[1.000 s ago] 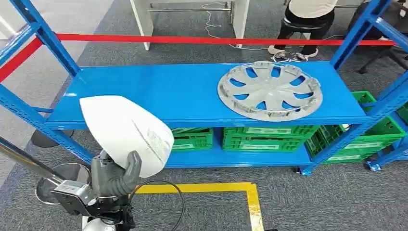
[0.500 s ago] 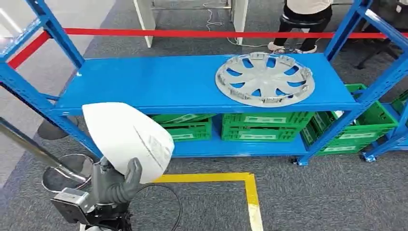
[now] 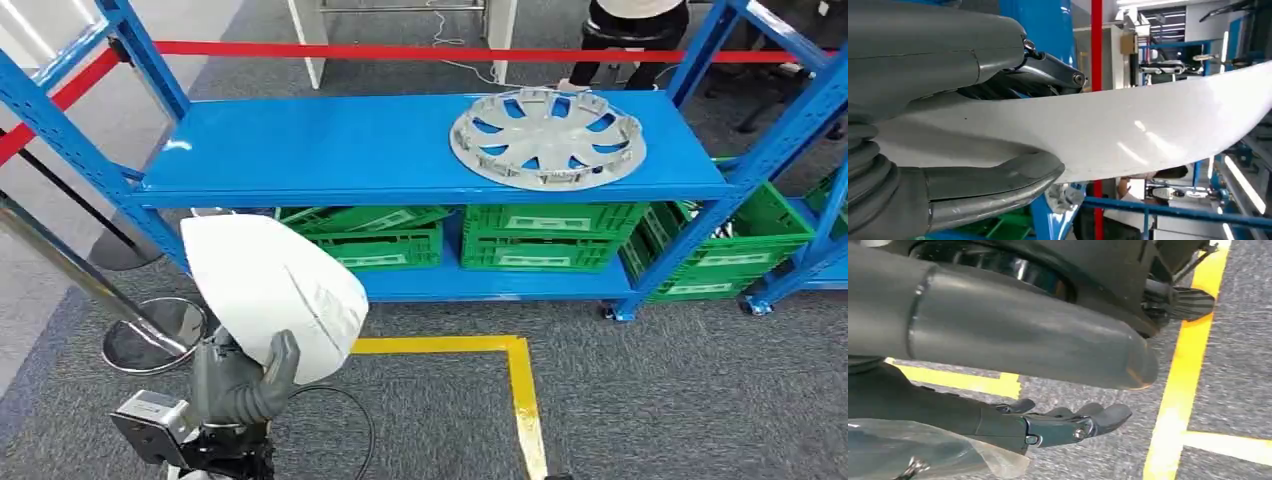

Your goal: Take the parts from the cabinet and place them on the table.

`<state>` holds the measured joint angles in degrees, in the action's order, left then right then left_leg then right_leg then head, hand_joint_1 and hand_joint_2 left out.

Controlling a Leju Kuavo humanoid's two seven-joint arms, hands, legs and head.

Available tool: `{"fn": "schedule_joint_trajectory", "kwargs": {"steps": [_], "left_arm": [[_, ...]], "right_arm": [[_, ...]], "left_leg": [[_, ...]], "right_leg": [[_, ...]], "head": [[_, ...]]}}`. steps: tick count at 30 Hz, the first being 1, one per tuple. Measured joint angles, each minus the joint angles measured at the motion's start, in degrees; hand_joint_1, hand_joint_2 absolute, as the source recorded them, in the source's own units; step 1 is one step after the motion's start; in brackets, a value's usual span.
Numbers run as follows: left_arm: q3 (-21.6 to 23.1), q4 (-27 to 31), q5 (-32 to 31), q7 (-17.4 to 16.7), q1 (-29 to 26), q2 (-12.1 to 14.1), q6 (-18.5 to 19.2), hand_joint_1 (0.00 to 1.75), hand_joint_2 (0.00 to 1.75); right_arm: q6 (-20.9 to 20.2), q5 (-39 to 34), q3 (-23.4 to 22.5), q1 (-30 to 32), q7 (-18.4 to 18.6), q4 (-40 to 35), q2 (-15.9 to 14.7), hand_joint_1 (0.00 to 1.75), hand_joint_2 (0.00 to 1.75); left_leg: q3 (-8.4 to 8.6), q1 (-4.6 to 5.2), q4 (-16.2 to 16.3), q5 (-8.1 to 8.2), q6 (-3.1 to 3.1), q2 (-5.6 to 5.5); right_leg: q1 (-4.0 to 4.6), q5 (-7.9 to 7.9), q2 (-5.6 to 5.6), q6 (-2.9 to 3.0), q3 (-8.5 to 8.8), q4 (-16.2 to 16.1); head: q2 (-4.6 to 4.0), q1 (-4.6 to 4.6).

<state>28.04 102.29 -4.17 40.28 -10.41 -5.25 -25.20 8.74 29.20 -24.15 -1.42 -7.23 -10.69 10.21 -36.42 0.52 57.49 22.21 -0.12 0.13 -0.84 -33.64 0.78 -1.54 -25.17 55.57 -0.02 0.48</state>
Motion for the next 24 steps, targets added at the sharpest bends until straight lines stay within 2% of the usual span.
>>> {"fn": "schedule_joint_trajectory", "kwargs": {"steps": [1,2,3,5,6,7,8,9,10,11,12,13,16,17,18,19,21,22,23,24], "left_arm": [[0.0,0.0,0.0,0.0,-0.04,0.0,0.0,1.75,1.75],[0.0,0.0,0.0,0.0,-0.12,0.02,0.0,1.75,1.75],[-0.02,0.0,0.0,0.0,-0.17,0.07,0.0,1.75,1.75],[-0.02,-0.02,0.0,0.0,-0.2,0.11,0.0,1.75,1.75],[-0.02,-0.02,0.0,0.0,-0.28,0.13,0.0,1.75,1.75],[-0.02,-0.02,0.0,0.0,-0.31,0.15,0.0,1.75,1.75],[-0.02,-0.02,0.0,0.0,-0.35,0.22,0.0,1.75,1.75],[-0.02,-0.02,0.0,0.0,-0.34,0.24,0.0,1.75,1.75],[-0.02,-0.02,0.0,0.0,-0.35,0.24,0.0,1.75,1.75],[-0.02,-0.02,-0.02,0.0,-0.35,0.26,0.0,1.75,1.75],[-0.02,-0.02,-0.02,0.0,-0.3,0.26,0.0,1.75,1.75],[-0.02,0.0,-0.04,0.0,-0.31,0.24,0.0,1.75,1.75],[-0.15,-0.02,-0.3,-0.02,-0.19,0.18,-1.11,1.75,1.75],[-0.22,-0.04,-0.41,0.0,-0.05,-0.04,-1.76,1.75,1.75],[-0.31,-0.13,-0.39,0.0,0.11,-0.18,-2.41,1.75,1.75],[-0.46,-0.13,-0.29,0.0,0.42,-0.24,-3.04,1.75,1.75],[-0.83,-0.11,0.28,0.0,0.3,-0.2,-3.67,1.75,1.75],[-1.29,-0.09,0.55,0.0,-0.11,-0.11,-3.91,1.75,1.75],[-1.62,-0.07,0.79,0.0,-0.45,0.0,-3.98,1.75,1.75],[-1.88,-0.04,0.74,0.0,-0.73,0.13,-4.02,1.75,1.75]], "right_arm": [[0.0,0.05,0.0,0.06,0.02,0.0,0.0,0.0,0.0],[0.0,0.07,0.0,0.2,0.02,0.0,0.04,0.0,0.0],[0.0,0.07,0.0,0.3,0.04,0.0,0.07,0.0,0.0],[0.04,0.09,0.0,0.39,0.04,0.0,0.07,0.0,0.0],[0.04,0.11,0.0,0.46,0.02,0.0,0.07,0.0,0.0],[0.04,0.09,0.0,0.53,0.04,0.0,0.07,0.0,0.0],[0.04,0.11,0.0,0.55,0.04,0.0,0.07,0.0,0.0],[0.07,0.11,0.0,0.55,0.04,0.0,0.07,0.0,0.0],[0.07,0.13,0.0,0.53,0.02,0.0,0.07,0.0,0.0],[0.09,0.2,0.0,0.51,0.02,0.0,0.07,0.0,0.0],[0.09,0.22,0.0,0.64,0.02,0.04,0.2,0.0,0.0],[0.07,0.26,0.0,0.54,-0.02,0.07,0.24,0.0,0.0],[-0.41,1.02,0.09,0.05,0.11,0.07,0.33,0.0,0.0],[-0.74,1.77,0.2,-0.16,0.24,0.02,0.31,0.0,0.0],[-0.9,2.61,0.35,-0.48,0.37,0.02,0.28,0.0,0.0],[-0.94,3.54,0.72,-0.67,0.37,0.02,0.28,0.0,0.0],[-0.83,4.72,1.53,-0.87,0.35,0.02,0.17,0.0,0.0],[-0.79,5.01,1.77,-0.88,0.26,0.02,0.15,0.0,0.0],[-0.74,5.29,1.88,-0.74,0.26,0.02,0.13,0.0,0.0],[-0.74,5.49,2.06,-0.66,0.26,0.02,0.06,0.0,0.0]], "left_leg": [[-0.01,-0.13,0.05,-0.21,0.29,-0.11],[-0.26,-0.32,0.53,0.38,0.61,-0.18],[-0.78,-0.34,2.39,2.93,1.0,-0.14],[-3.22,-0.46,10.66,8.6,1.53,-0.14],[-4.48,-0.52,15.37,10.69,1.66,-0.14],[-4.9,-0.52,18.05,11.45,1.64,-0.14],[-4.05,-0.52,17.82,10.7,1.46,-0.14],[-2.26,-0.5,15.05,8.89,1.15,-0.1],[0.11,-0.43,10.88,6.83,0.74,0.0],[3.07,-0.17,5.31,4.43,0.03,0.65],[4.54,0.38,2.47,4.4,-0.97,2.75],[4.55,0.82,1.95,4.25,-1.34,3.56],[4.16,1.08,0.96,4.26,-1.63,2.12],[5.17,-0.02,-1.66,4.41,-1.92,1.42],[5.27,0.1,-1.81,4.05,-2.2,1.06],[5.09,0.04,-1.88,3.81,-2.55,0.66],[4.84,0.08,-1.84,3.78,-2.58,-0.35],[4.84,0.11,-1.76,3.77,-2.56,-0.92],[4.84,0.09,-1.6,3.76,-2.54,-1.5],[4.83,0.05,-1.38,3.76,-2.51,-2.22]], "right_leg": [[-0.06,0.2,-0.21,0.71,-0.05,0.01],[-0.25,0.6,-0.75,1.34,-0.19,-0.06],[-0.22,0.88,-0.86,1.65,-0.4,-0.05],[-0.15,1.36,-1.21,1.84,-0.95,0.0],[-0.05,1.56,-1.48,1.87,-1.24,0.04],[0.04,1.71,-1.72,1.87,-1.45,0.14],[0.12,1.76,-2.13,1.84,-1.58,0.26],[0.24,1.77,-2.54,1.83,-1.12,0.4],[0.37,1.76,-2.85,1.82,-1.11,0.49],[0.57,1.69,-3.34,1.75,-0.85,0.54],[0.61,1.58,-3.76,1.6,-1.92,0.45],[0.82,1.71,-4.18,1.28,-1.55,0.61],[0.8,1.89,-5.91,0.48,-1.32,0.31],[0.95,1.09,-6.08,0.23,-1.91,0.44],[0.82,0.13,-3.74,-0.05,-2.51,1.72],[0.65,-1.76,-2.18,-0.17,-4.24,5.16],[0.39,-5.06,-1.09,-0.58,-8.85,14.44],[0.3,-5.6,-0.98,-0.81,-10.85,17.97],[0.24,-4.54,-0.98,-0.95,-11.24,18.1],[0.14,-2.29,-0.94,-1.03,-10.5,15.86]], "head": [[0.0,0.07],[0.0,0.07],[0.0,-0.06],[0.0,-0.24],[0.0,-0.24],[0.0,-0.24],[0.0,-0.24],[0.0,-0.28],[0.0,-0.28],[0.0,-0.24],[0.0,-0.15],[0.0,-0.1],[0.0,-0.15],[0.0,-0.15],[0.0,0.16],[0.0,0.18],[0.0,0.29],[0.0,0.31],[0.0,0.33],[0.0,0.33]]}}
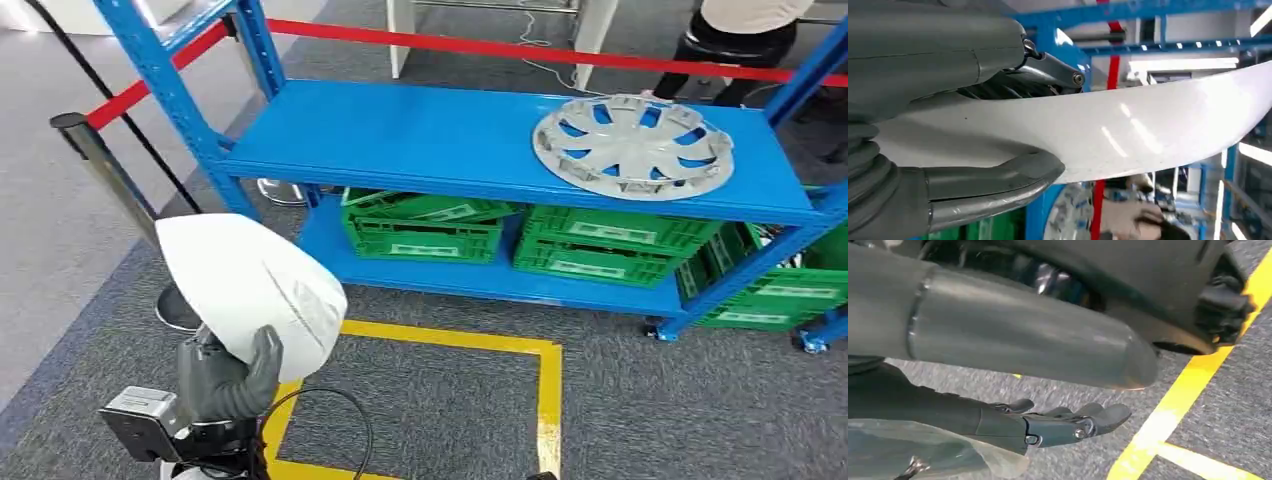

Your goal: Take the parts from the cabinet and place them on the table.

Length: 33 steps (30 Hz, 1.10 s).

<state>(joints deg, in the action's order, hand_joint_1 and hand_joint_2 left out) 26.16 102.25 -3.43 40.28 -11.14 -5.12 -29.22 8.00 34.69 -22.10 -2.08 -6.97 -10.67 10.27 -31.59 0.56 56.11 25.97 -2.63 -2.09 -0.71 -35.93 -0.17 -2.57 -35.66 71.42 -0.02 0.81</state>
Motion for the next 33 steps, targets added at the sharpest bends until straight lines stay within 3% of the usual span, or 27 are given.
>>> {"fn": "schedule_joint_trajectory", "kwargs": {"steps": [2,3,4,7,8,9,10,11,13,14,15,17,18,19,20,23,24,25,26,28,29,30,31,32,33], "left_arm": [[-0.37,0.22,-0.35,0.0,-0.27,0.09,0.02,1.75,1.75],[-0.57,0.46,-0.61,0.0,-0.36,0.09,0.02,1.75,1.75],[-0.76,0.74,-0.66,-0.02,-0.25,0.11,0.09,1.75,1.75],[-1.09,1.27,-0.72,0.04,-0.51,0.13,0.33,1.75,1.75],[-1.16,1.35,-0.72,0.04,-0.59,0.15,0.33,1.75,1.75],[-1.22,1.46,-0.72,0.04,-0.69,0.15,0.33,1.75,1.75],[-1.27,1.6,-0.72,0.04,-0.51,0.2,0.33,1.75,1.75],[-1.29,1.6,-0.7,0.04,-0.42,0.2,0.33,1.75,1.75],[-1.29,1.6,-0.79,0.04,-0.62,0.24,0.28,1.75,1.75],[-1.31,1.6,-0.89,0.04,-0.72,0.29,0.22,1.75,1.75],[-1.35,1.62,-1.03,0.04,-0.75,0.35,0.2,1.75,1.75],[-1.49,1.9,-1.07,0.04,-0.78,0.39,0.04,1.75,1.75],[-1.53,2.14,-1.11,0.04,-0.77,0.42,0.04,1.75,1.75],[-1.53,2.25,-1.11,0.04,-0.6,0.42,0.04,1.75,1.75],[-1.53,2.32,-1.14,0.04,-0.57,0.42,0.04,1.75,1.75],[-1.75,2.43,-1.14,0.04,-1.12,0.46,-0.02,1.75,1.75],[-1.81,2.62,-1.16,0.04,-1.28,0.39,-0.04,1.75,1.75],[-1.88,2.89,-1.31,0.07,-1.23,0.39,-0.33,1.75,1.75],[-1.99,3.1,-1.62,0.07,-1.47,0.39,-0.81,1.75,1.75],[-2.23,4.19,-1.86,0.07,-3.09,0.52,-1.35,1.75,1.75],[-2.53,5.04,-1.84,0.07,-4.56,0.61,-1.44,1.75,1.75],[-2.75,5.69,-1.75,0.07,-5.63,0.72,-1.44,1.75,1.75],[-2.99,6.45,-1.7,0.07,-6.44,0.81,-1.44,1.75,1.75],[-3.19,7.13,-1.73,0.07,-7.0,0.88,-1.38,1.75,1.75],[-3.47,7.71,-1.79,0.07,-7.39,0.85,-1.25,1.75,1.75]], "right_arm": [[-0.24,0.33,0.28,-0.03,0.13,0.0,-0.09,0.0,0.0],[-0.39,0.61,0.57,0.01,0.28,0.0,-0.09,0.0,0.0],[-0.63,0.89,0.83,0.1,0.41,0.04,-0.09,0.0,0.0],[-0.68,1.38,1.05,0.08,1.07,0.04,-0.11,0.0,0.0],[-0.68,1.64,1.11,0.12,1.05,0.04,-0.05,0.0,0.0],[-0.68,1.86,1.2,0.09,1.03,0.04,-0.07,0.0,0.0],[-0.68,1.94,1.33,0.08,0.94,0.04,-0.07,0.0,0.0],[-0.68,1.97,1.38,0.16,0.94,0.04,-0.09,0.0,0.0],[-0.72,2.25,1.4,0.26,0.94,0.04,-0.2,0.0,0.0],[-0.87,2.44,1.42,0.3,0.94,0.04,-0.22,0.0,0.0],[-1.14,2.8,1.51,0.27,0.94,0.04,-0.26,0.0,0.0],[-1.42,3.34,2.01,0.16,0.94,0.04,-0.31,0.0,0.0],[-1.44,3.39,2.2,0.15,0.94,0.04,-0.31,0.0,0.0],[-1.51,3.52,2.34,0.23,0.94,0.04,-0.35,0.0,0.0],[-1.62,3.78,2.47,0.21,0.98,0.04,-0.42,0.0,0.0],[-1.66,4.02,2.69,-0.05,1.25,0.02,-0.46,0.0,0.0],[-1.66,4.13,2.8,-0.08,1.31,0.0,-0.5,0.0,0.0],[-1.66,4.37,2.84,-0.03,1.31,0.0,-0.52,0.0,0.0],[-1.66,4.74,2.93,0.08,1.55,0.0,-0.5,0.0,0.0],[-1.42,5.79,3.36,0.26,2.36,0.02,-0.5,0.0,0.0],[-1.34,6.31,3.82,0.52,2.69,0.04,-0.48,0.0,0.0],[-1.22,6.69,3.98,0.75,2.91,0.04,-0.48,0.0,0.0],[-1.07,7.08,4.22,0.84,3.06,0.04,-0.48,0.0,0.0],[-0.94,7.32,4.42,0.84,3.02,0.04,-0.48,0.0,0.0],[-0.79,7.5,4.61,0.81,2.99,0.04,-0.48,0.0,0.0]], "left_leg": [[-0.11,-0.12,0.68,0.19,0.3,-1.39],[-0.35,-0.18,1.13,0.38,0.63,-1.96],[-0.97,0.18,1.95,0.48,1.07,-2.71],[-2.1,-0.26,1.87,-0.45,2.32,-4.53],[-2.36,-0.2,2.1,-0.39,2.51,-5.03],[-2.84,-0.07,3.08,0.59,2.83,-2.59],[-4.01,-0.13,5.74,2.43,3.18,-0.62],[-5.93,-0.34,10.12,4.77,3.57,0.56],[-9.65,-0.73,18.75,8.21,4.05,1.34],[-9.93,-0.93,19.73,7.96,4.18,1.42],[-9.01,-1.07,18.22,6.56,4.21,1.52],[-4.29,-1.15,9.23,1.89,4.0,2.62],[-1.55,-1.05,4.07,0.11,3.77,4.64],[-0.77,-0.15,2.32,1.33,3.63,6.76],[-1.12,-0.22,2.36,1.22,2.89,6.21],[-1.48,-0.13,1.91,0.95,1.85,4.22],[-1.26,-0.47,1.55,0.62,1.36,3.66],[-1.32,-0.54,1.55,0.54,0.99,3.12],[-1.41,-0.53,1.55,0.54,0.72,2.5],[-1.44,-0.23,1.59,0.65,0.47,1.26],[-1.39,-0.06,1.61,0.66,0.45,0.47],[-1.36,0.06,1.63,0.66,0.45,-0.44],[-1.35,0.12,1.76,0.67,0.46,-1.43],[-1.33,0.14,1.88,0.68,0.47,-2.34],[-1.34,0.14,2.03,0.74,0.56,-3.16]], "right_leg": [[-0.39,5.53,1.13,-0.15,3.86,-8.99],[-0.76,6.06,4.12,-0.09,5.51,-12.55],[-0.93,5.35,5.02,-0.04,6.08,-14.13],[-0.5,5.45,3.3,0.98,5.95,-13.43],[-1.01,5.82,2.54,1.56,6.02,-13.91],[-0.95,6.01,1.71,1.91,6.06,-13.97],[-0.92,6.02,1.13,2.15,6.01,-13.99],[-0.86,6.0,0.27,2.19,5.95,-13.98],[-0.79,5.92,-1.52,2.3,5.78,-13.93],[-0.79,5.91,-2.34,2.29,5.77,-13.93],[-0.8,5.9,-3.07,2.28,5.77,-13.93],[-0.84,5.77,-4.4,2.08,5.99,-13.94],[-0.79,5.63,-4.96,1.85,6.2,-13.94],[-0.31,5.38,-5.48,1.42,6.16,-13.83],[-0.23,5.42,-6.08,1.0,6.11,-13.9],[-0.27,5.35,-7.9,-0.01,6.77,-14.35],[-0.58,4.49,-5.75,-0.45,6.26,-13.81],[-0.6,2.77,-2.94,-0.32,5.28,-11.6],[-0.56,0.62,-1.28,-0.24,3.23,-7.31],[-0.39,-2.88,-0.18,-0.11,-1.3,1.63],[-0.38,-2.93,-0.03,0.0,-2.74,3.94],[-0.35,-1.39,0.02,0.21,-2.65,2.97],[-0.31,1.23,0.26,0.46,-1.33,-0.47],[-0.3,4.09,0.94,0.74,0.74,-5.28],[-0.34,6.53,2.62,1.06,2.86,-10.17]], "head": [[0.0,0.0],[0.0,0.0],[0.0,-0.04],[0.0,-0.09],[0.0,-0.07],[0.0,-0.13],[0.0,-0.92],[0.0,-0.92],[0.0,-0.96],[0.0,-0.94],[0.0,-0.96],[0.0,-0.96],[0.0,-0.96],[0.0,-1.01],[0.0,-0.94],[0.0,-0.98],[0.0,-0.74],[0.0,-0.52],[0.0,-0.22],[0.0,-0.2],[0.0,-0.24],[0.0,-0.26],[0.0,-0.24],[0.0,-0.22],[0.0,-0.22]]}}
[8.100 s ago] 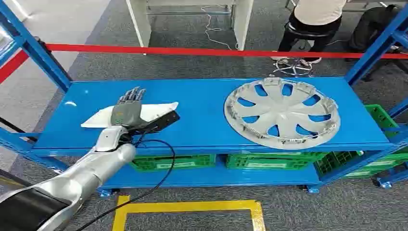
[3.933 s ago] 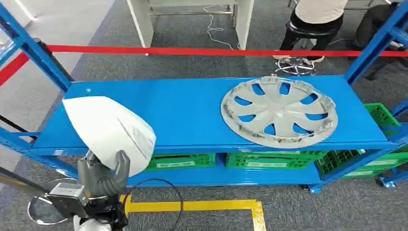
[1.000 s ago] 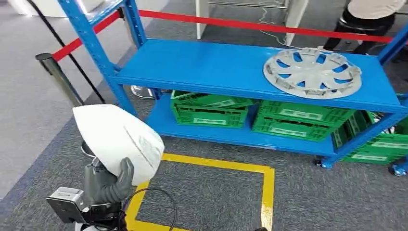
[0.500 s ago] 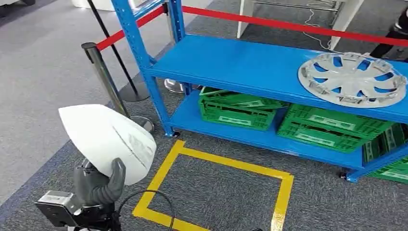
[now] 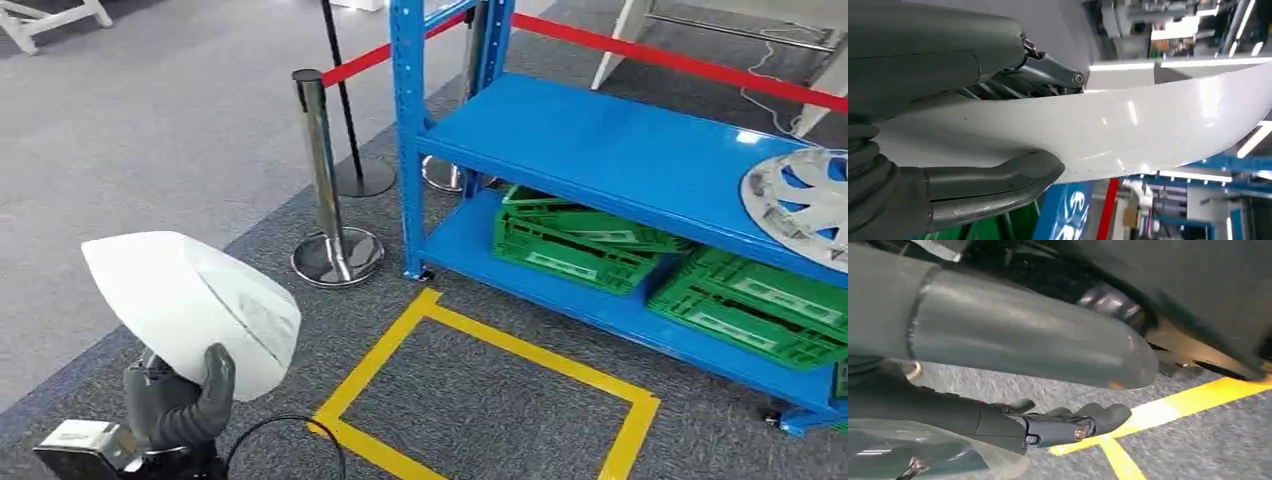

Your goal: Take the parts from the cabinet and place them on the table.

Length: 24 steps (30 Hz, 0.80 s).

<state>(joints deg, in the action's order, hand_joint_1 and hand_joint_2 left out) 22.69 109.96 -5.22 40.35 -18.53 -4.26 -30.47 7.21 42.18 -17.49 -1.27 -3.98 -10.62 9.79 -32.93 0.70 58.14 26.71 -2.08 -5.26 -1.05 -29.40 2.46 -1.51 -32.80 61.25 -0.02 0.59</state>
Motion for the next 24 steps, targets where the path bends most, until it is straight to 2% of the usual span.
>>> {"fn": "schedule_joint_trajectory", "kwargs": {"steps": [1,2,3,5,6,7,8,9,10,11,12,13,14,15,16,17,18,20,21,22,23,24], "left_arm": [[-0.22,0.33,-0.11,0.0,-0.27,0.0,0.09,1.75,1.75],[-0.44,0.68,-0.26,-0.02,-0.43,0.0,0.11,1.75,1.75],[-0.59,1.07,-0.46,-0.02,-0.86,-0.02,0.13,1.75,1.75],[-0.96,1.73,-0.55,-0.02,-1.76,-0.02,0.13,1.75,1.75],[-1.12,2.15,-0.55,-0.02,-2.09,0.0,0.13,1.75,1.75],[-1.29,2.39,-0.57,0.0,-2.22,-0.02,0.13,1.75,1.75],[-1.61,2.63,-0.37,0.0,-2.08,-0.02,0.28,1.75,1.75],[-1.84,2.63,0.07,0.0,-2.06,-0.02,0.48,1.75,1.75],[-2.04,2.63,0.54,0.0,-2.15,-0.02,0.93,1.75,1.75],[-2.32,2.6,0.96,-0.02,-2.14,-0.02,1.7,1.75,1.75],[-2.76,2.6,1.27,-0.02,-2.12,-0.13,2.32,1.75,1.75],[-3.38,2.6,1.29,-0.02,-2.11,-0.33,2.82,1.75,1.75],[-3.87,2.6,1.42,-0.02,-2.11,-0.51,3.26,1.75,1.75],[-4.4,2.6,1.97,-0.02,-2.11,-0.72,4.05,1.75,1.75],[-4.94,2.58,2.36,-0.02,-2.0,-1.03,4.99,1.75,1.75],[-5.23,2.49,2.58,-0.09,-1.7,-1.36,5.58,1.75,1.75],[-5.55,2.47,2.58,-0.09,-1.54,-1.53,5.99,1.75,1.75],[-6.49,2.34,2.49,-0.09,-1.54,-2.12,6.58,1.75,1.75],[-6.73,2.32,2.45,-0.09,-1.53,-2.39,6.8,1.75,1.75],[-6.93,2.32,2.4,-0.07,-1.39,-2.82,6.99,1.75,1.75],[-7.17,2.3,2.38,-0.07,-0.97,-3.06,7.39,1.75,1.75],[-7.3,2.23,2.36,-0.07,-0.7,-3.35,7.7,1.75,1.75]], "right_arm": [[0.09,0.15,0.2,0.04,-0.07,0.02,0.0,0.0,0.0],[0.3,0.46,0.46,0.04,-0.18,0.04,0.02,0.0,0.0],[0.42,0.83,0.72,-0.12,-0.22,0.04,0.09,0.0,0.0],[0.57,1.12,0.94,-0.28,-0.22,0.04,0.13,0.0,0.0],[0.57,1.25,1.12,-0.32,-0.22,0.04,0.48,0.0,0.0],[0.63,1.4,1.14,-0.34,-0.24,0.04,0.39,0.0,0.0],[0.63,1.7,1.27,-0.35,-0.22,0.04,0.48,0.0,0.0],[0.52,2.04,1.49,-0.33,-0.11,0.04,0.52,0.0,0.0],[0.55,2.38,1.77,-0.27,0.13,0.04,0.5,0.0,0.0],[0.83,2.82,2.01,-0.2,-0.08,0.04,0.48,0.0,0.0],[1.27,2.93,2.17,-0.25,-0.57,0.04,0.48,0.0,0.0],[1.68,2.91,2.23,-0.42,-1.2,0.04,0.5,0.0,0.0],[1.9,2.86,2.23,-0.56,-1.47,0.04,0.55,0.0,0.0],[1.9,2.86,2.23,-0.71,-1.24,0.04,0.59,0.0,0.0],[1.75,2.89,2.23,-0.7,-0.83,0.04,0.59,0.0,0.0],[1.62,2.89,2.23,-0.69,-0.66,0.04,0.59,0.0,0.0],[1.53,2.86,2.23,-0.75,-0.55,0.04,0.59,0.0,0.0],[1.4,2.86,2.23,-0.92,-0.57,0.04,0.59,0.0,0.0],[1.2,2.93,2.23,-1.09,-0.55,-0.02,0.59,0.0,0.0],[1.14,3.1,2.25,-1.16,-0.61,0.0,0.59,0.0,0.0],[1.14,3.15,2.25,-1.17,-0.63,0.0,0.59,0.0,0.0],[1.2,3.11,2.25,-1.11,-0.7,0.0,0.59,0.0,0.0]], "left_leg": [[-0.2,0.05,0.11,0.05,0.13,-0.52],[-0.61,0.07,0.66,0.16,0.39,-1.51],[-0.86,-0.25,0.47,-0.08,0.84,-2.07],[-1.03,-0.27,0.27,-0.44,1.6,-3.52],[-1.1,-0.24,0.61,-0.12,1.68,-3.19],[-1.44,0.14,1.6,0.65,2.1,-0.37],[-3.17,-0.04,5.47,3.0,2.73,2.7],[-5.26,-0.28,9.91,5.14,3.09,3.89],[-7.49,-0.55,14.59,7.01,3.4,4.43],[-9.01,-0.83,17.6,7.68,3.69,4.59],[-8.88,-1.08,17.41,6.82,3.86,4.68],[-7.57,-1.28,14.77,4.77,3.95,4.89],[-5.36,-1.33,10.44,2.31,3.94,5.41],[-2.4,-1.28,4.79,-0.34,3.75,6.9],[-0.74,-0.9,1.36,-0.45,3.45,10.66],[-0.49,-0.16,0.33,-0.03,2.87,11.45],[-0.76,-0.28,0.78,0.03,2.37,10.87],[-1.08,-0.12,0.73,0.1,1.8,9.27],[-0.76,-0.59,0.1,-0.27,1.15,8.33],[-0.71,-0.68,-0.03,-0.35,0.83,7.75],[-0.8,-0.66,-0.02,-0.36,0.48,7.0],[-0.81,-0.64,-0.02,-0.36,0.16,6.25]], "right_leg": [[-0.24,-0.77,2.97,0.29,0.89,-1.77],[-0.39,-0.81,2.95,0.19,1.43,-3.25],[-0.03,-0.79,2.31,0.23,1.8,-2.95],[-0.12,-0.55,1.07,0.79,2.05,-3.11],[-0.68,-0.3,-0.01,1.12,2.37,-3.63],[-0.56,-0.31,-0.42,1.2,2.65,-3.82],[-0.52,-0.41,-1.57,1.54,2.89,-3.88],[-0.42,-0.55,-2.5,1.65,2.99,-3.87],[-0.38,-0.73,-3.53,1.65,3.05,-3.86],[-0.38,-0.83,-4.56,1.65,3.09,-3.84],[-0.38,-0.94,-5.37,1.6,3.19,-3.83],[-0.39,-1.07,-6.15,1.52,3.33,-3.83],[-0.44,-1.27,-6.79,1.37,3.59,-3.83],[-0.45,-1.51,-7.42,1.11,4.02,-3.84],[-0.3,-1.76,-7.93,0.7,4.21,-3.9],[0.26,-2.14,-8.52,0.14,3.88,-3.62],[0.3,-2.13,-9.16,-0.03,4.28,-3.88],[0.33,-2.28,-10.78,-0.53,5.09,-4.27],[0.08,-2.78,-10.34,-1.05,5.05,-4.2],[-0.19,-3.87,-6.27,-1.15,4.57,-3.09],[-0.15,-5.85,-4.05,-1.03,2.98,0.27],[-0.13,-7.93,-3.13,-1.0,0.73,4.86]], "head": [[0.0,-0.09],[0.0,-0.09],[0.0,-0.04],[0.0,-0.07],[0.0,0.02],[0.0,-0.35],[0.0,-1.16],[0.0,-1.12],[0.0,-1.18],[0.0,-1.14],[0.0,-1.16],[0.0,-1.14],[0.0,-1.18],[0.0,-1.2],[0.0,-1.16],[0.0,-1.31],[0.0,-1.09],[0.0,-1.09],[0.0,-1.18],[0.0,-0.83],[0.0,-0.79],[0.0,-0.61]]}}
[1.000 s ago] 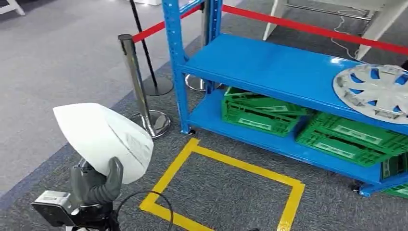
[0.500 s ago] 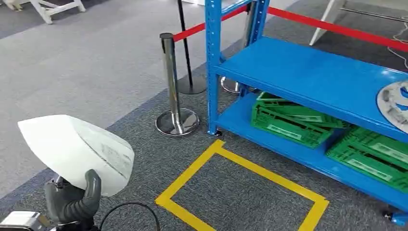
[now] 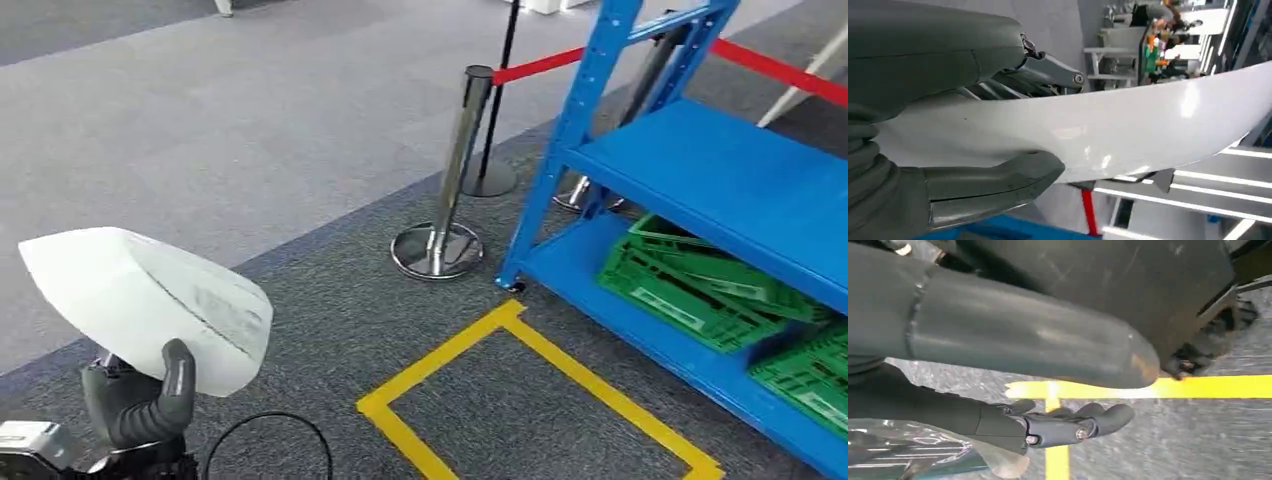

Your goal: Take the parts from the cabinet and place them on the table.

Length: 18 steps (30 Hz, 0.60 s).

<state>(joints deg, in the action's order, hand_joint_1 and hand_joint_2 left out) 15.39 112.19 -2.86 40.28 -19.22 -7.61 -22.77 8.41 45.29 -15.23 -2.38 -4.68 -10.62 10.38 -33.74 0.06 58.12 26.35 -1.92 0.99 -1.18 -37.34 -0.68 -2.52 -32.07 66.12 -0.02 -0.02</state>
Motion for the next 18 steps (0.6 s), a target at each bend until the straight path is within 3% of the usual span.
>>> {"fn": "schedule_joint_trajectory", "kwargs": {"steps": [1,2,3,4,5,6,7,8,10,12,13,14,15,17,18], "left_arm": [[-0.09,-0.04,-0.07,0.0,0.08,-0.07,0.09,1.75,1.75],[-0.35,-0.13,-0.15,0.0,0.1,-0.24,0.26,1.75,1.75],[-0.44,-0.24,-0.28,-0.02,0.05,-0.35,0.46,1.75,1.75],[-0.48,-0.37,-0.42,-0.02,0.05,-0.46,0.81,1.75,1.75],[-0.48,-0.53,-0.59,-0.02,0.05,-0.61,1.09,1.75,1.75],[-0.48,-0.7,-1.02,-0.02,0.06,-0.81,1.25,1.75,1.75],[-0.44,-0.85,-1.71,-0.02,0.07,-0.94,1.25,1.75,1.75],[-0.24,-1.07,-2.44,0.0,0.19,-1.0,1.09,1.75,1.75],[0.15,-1.38,-3.19,-0.02,0.19,-1.11,0.68,1.75,1.75],[0.24,-1.64,-3.37,-0.02,0.17,-1.2,0.44,1.75,1.75],[0.24,-1.75,-3.37,-0.02,0.08,-1.22,0.3,1.75,1.75],[0.35,-1.84,-3.41,0.0,0.28,-1.22,0.13,1.75,1.75],[0.44,-2.03,-3.56,-0.02,0.54,-1.22,-0.07,1.75,1.75],[1.31,-2.71,-3.74,-0.02,0.7,-0.98,0.22,1.75,1.75],[1.66,-3.06,-3.84,-0.02,0.84,-0.83,0.65,1.75,1.75]], "right_arm": [[0.05,-0.05,0.0,0.04,-0.16,0.0,0.0,0.0,0.0],[0.22,-0.28,0.0,0.13,-0.52,0.0,0.0,0.0,0.0],[0.35,-0.55,-0.02,0.3,-0.86,0.0,-0.02,0.0,0.0],[0.42,-0.86,-0.02,0.41,-1.18,0.0,-0.02,0.0,0.0],[0.42,-1.34,-0.11,0.42,-1.53,0.0,-0.11,0.0,0.0],[0.37,-1.66,-0.26,0.39,-1.71,0.0,-0.13,0.0,0.0],[0.18,-1.92,-0.31,0.41,-1.68,0.0,-0.15,0.0,0.0],[-0.13,-2.14,-0.35,0.47,-1.64,0.04,-0.22,0.0,0.0],[-0.48,-2.4,-0.44,0.46,-1.53,0.04,-0.22,0.0,0.0],[-0.76,-2.58,-0.66,0.56,-1.23,0.04,-0.2,0.0,0.0],[-0.96,-2.6,-0.7,0.55,-1.03,0.04,-0.18,0.0,0.0],[-1.09,-2.67,-0.79,0.57,-0.87,0.04,-0.2,0.0,0.0],[-1.2,-2.8,-0.87,0.68,-0.35,0.07,-0.2,0.0,0.0],[-1.92,-2.54,-1.4,1.03,0.88,0.07,-0.31,0.0,0.0],[-2.08,-2.23,-1.44,1.15,1.48,0.07,-0.48,0.0,0.0]], "left_leg": [[0.02,0.1,0.0,0.05,-0.11,-0.56],[0.03,0.25,0.04,0.07,-0.19,-1.7],[0.09,0.33,0.06,0.07,-0.19,-2.64],[0.17,0.36,0.07,0.07,-0.18,-3.58],[0.25,0.36,0.15,0.08,-0.17,-4.59],[0.34,0.33,0.24,0.14,-0.08,-5.45],[0.32,0.25,0.36,0.25,0.09,-6.15],[0.06,0.61,0.69,0.37,0.39,-6.69],[-0.28,0.05,0.61,0.13,1.08,-7.86],[-0.39,0.07,0.42,-0.15,1.83,-9.15],[-0.44,0.13,1.1,0.38,1.94,-7.6],[-1.4,0.27,3.2,1.84,2.35,-4.46],[-3.12,0.09,6.87,3.81,2.72,-3.04],[-7.25,-0.35,15.53,7.37,3.27,-1.93],[-8.2,-0.54,17.42,7.52,3.45,-1.76]], "right_leg": [[0.04,-1.33,0.34,0.03,-1.88,3.6],[0.11,-2.51,0.58,0.05,-4.81,8.5],[0.11,-1.82,0.6,0.12,-5.89,9.45],[0.11,0.21,0.63,0.25,-5.71,7.81],[0.11,3.33,0.88,0.39,-4.29,3.6],[0.08,6.48,1.64,0.57,-2.19,-1.72],[-0.06,8.26,3.63,0.74,-0.46,-6.38],[-0.31,7.36,5.89,0.76,0.06,-7.36],[0.04,7.41,4.98,0.89,0.8,-7.54],[-0.12,7.77,3.71,1.69,1.15,-8.01],[-0.28,7.97,2.79,1.97,1.46,-8.39],[-0.26,7.89,2.24,2.32,1.74,-8.61],[-0.11,7.79,1.32,2.5,1.86,-8.61],[0.05,7.45,-0.61,2.72,2.1,-8.6],[0.07,7.32,-1.49,2.7,2.19,-8.59]], "head": [[0.0,0.0],[0.0,0.0],[0.0,-0.02],[0.0,-0.02],[0.0,-0.02],[0.0,0.02],[0.0,0.0],[0.0,-0.05],[0.0,-0.07],[0.0,-0.07],[0.0,-0.07],[0.0,-0.88],[0.0,-0.9],[0.0,-0.92],[0.0,-0.94]]}}
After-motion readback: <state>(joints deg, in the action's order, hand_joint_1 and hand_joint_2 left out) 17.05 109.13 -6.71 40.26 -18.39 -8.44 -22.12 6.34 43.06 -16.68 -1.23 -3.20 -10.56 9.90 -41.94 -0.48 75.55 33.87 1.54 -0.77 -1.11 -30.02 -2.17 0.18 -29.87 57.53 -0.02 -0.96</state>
